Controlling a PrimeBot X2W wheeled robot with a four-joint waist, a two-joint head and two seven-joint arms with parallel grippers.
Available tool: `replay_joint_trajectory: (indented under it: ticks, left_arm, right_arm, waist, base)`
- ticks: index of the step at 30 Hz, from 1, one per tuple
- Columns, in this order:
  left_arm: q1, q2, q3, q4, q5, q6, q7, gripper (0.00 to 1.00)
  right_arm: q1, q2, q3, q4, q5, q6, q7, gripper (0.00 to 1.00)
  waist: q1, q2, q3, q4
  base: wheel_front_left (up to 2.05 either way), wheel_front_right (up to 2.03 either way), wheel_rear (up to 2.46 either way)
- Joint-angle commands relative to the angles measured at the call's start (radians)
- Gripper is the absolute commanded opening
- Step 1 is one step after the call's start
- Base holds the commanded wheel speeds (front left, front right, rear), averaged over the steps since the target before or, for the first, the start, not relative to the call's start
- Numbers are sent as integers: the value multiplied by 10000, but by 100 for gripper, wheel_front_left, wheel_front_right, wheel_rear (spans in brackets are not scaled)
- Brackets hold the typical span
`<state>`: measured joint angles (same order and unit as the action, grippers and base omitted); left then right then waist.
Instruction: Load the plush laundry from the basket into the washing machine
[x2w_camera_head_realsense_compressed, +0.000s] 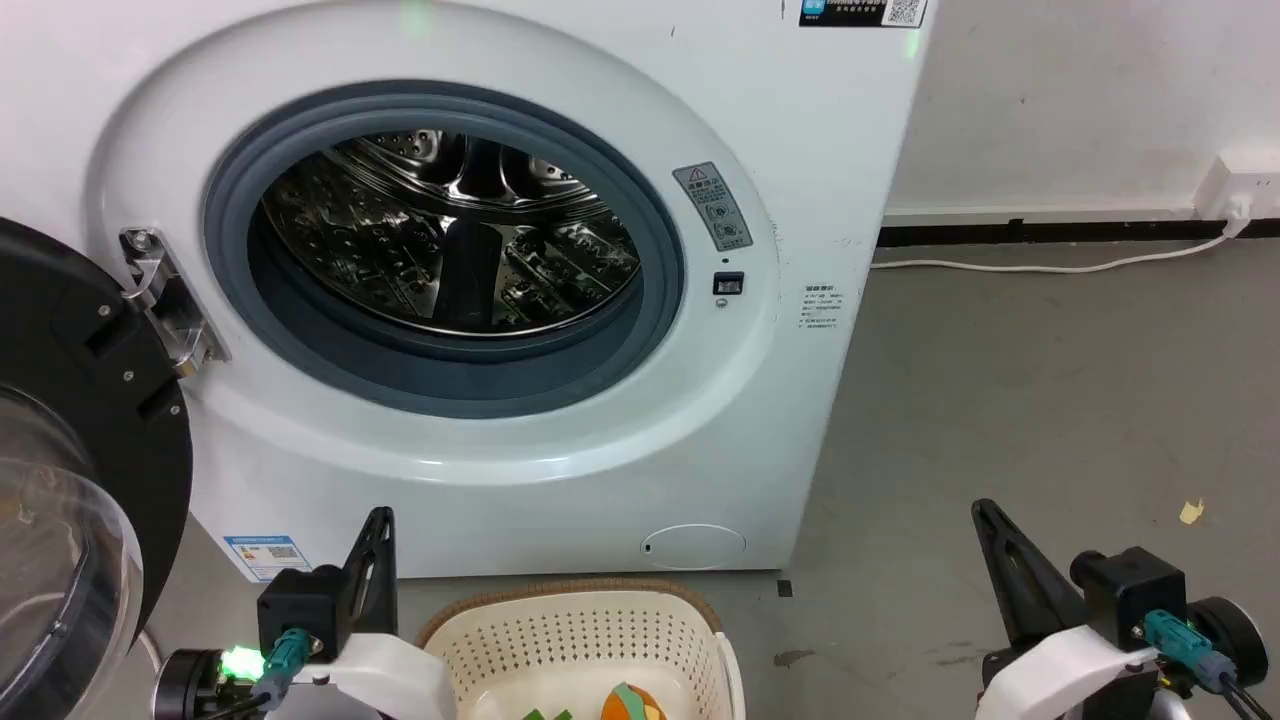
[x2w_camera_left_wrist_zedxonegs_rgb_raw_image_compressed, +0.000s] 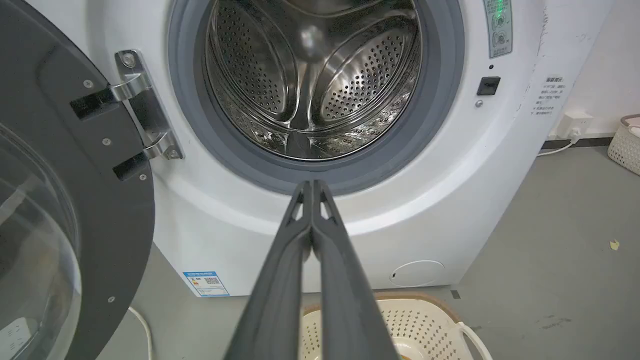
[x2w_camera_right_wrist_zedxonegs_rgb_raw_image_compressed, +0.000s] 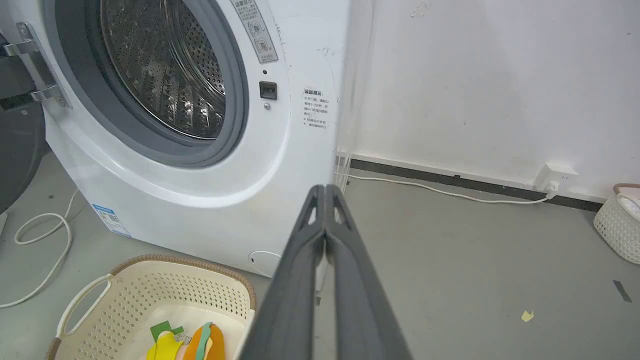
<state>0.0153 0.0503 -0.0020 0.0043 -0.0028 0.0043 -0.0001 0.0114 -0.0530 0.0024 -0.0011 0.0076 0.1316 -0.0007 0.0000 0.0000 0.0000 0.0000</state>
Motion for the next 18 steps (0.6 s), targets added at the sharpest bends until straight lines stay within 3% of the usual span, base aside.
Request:
replay_joint_trajectory:
  ticks: [1,18]
  left_arm:
    - [-153,-1,20,-43,28,-43,1,0]
    - [-153,-1,20,-43,28,-43,1,0]
  right_arm:
    - [-114,28,-24,11,-76,-9,7,0]
    - [-114,28,-24,11,-76,-9,7,0]
  waist:
    - [0,0,0,0]
    - [0,0,0,0]
  base:
    - [0,0,0]
    - [0,0,0]
